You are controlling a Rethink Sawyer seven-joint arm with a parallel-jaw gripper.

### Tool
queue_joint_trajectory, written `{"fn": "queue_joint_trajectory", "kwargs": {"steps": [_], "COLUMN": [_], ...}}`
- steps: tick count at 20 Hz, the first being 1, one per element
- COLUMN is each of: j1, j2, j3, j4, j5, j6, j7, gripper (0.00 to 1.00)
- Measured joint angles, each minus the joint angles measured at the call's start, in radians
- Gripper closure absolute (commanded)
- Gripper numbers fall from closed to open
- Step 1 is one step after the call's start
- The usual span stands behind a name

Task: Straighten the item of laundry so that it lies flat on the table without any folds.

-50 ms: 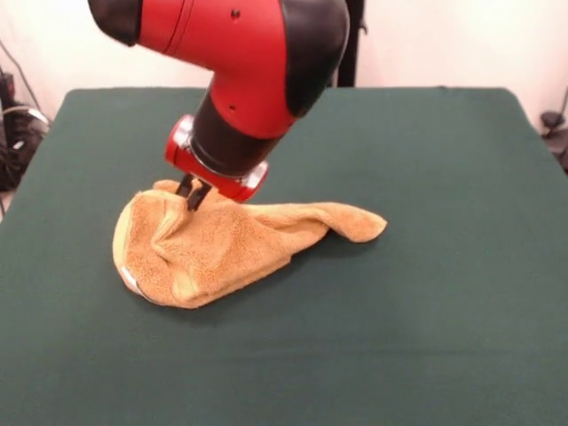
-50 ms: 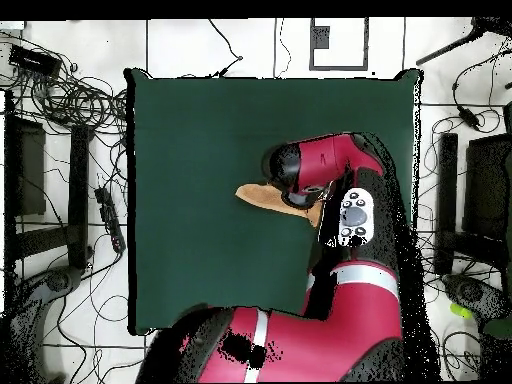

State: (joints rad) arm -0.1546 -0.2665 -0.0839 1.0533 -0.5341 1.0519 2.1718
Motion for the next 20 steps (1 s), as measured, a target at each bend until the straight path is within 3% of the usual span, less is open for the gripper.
{"fn": "queue_joint_trajectory", "kwargs": {"steps": [7,20], "j1": [0.039,0.091], "j2": [0.059,0.009], "j3": [-0.047,-0.078], "j4": [-0.097,-0.148], "j5": [0.049,0.134], "j6": [0.144,0.336], "j7": [0.0,0.0], "gripper": [1.0,1.0]}}
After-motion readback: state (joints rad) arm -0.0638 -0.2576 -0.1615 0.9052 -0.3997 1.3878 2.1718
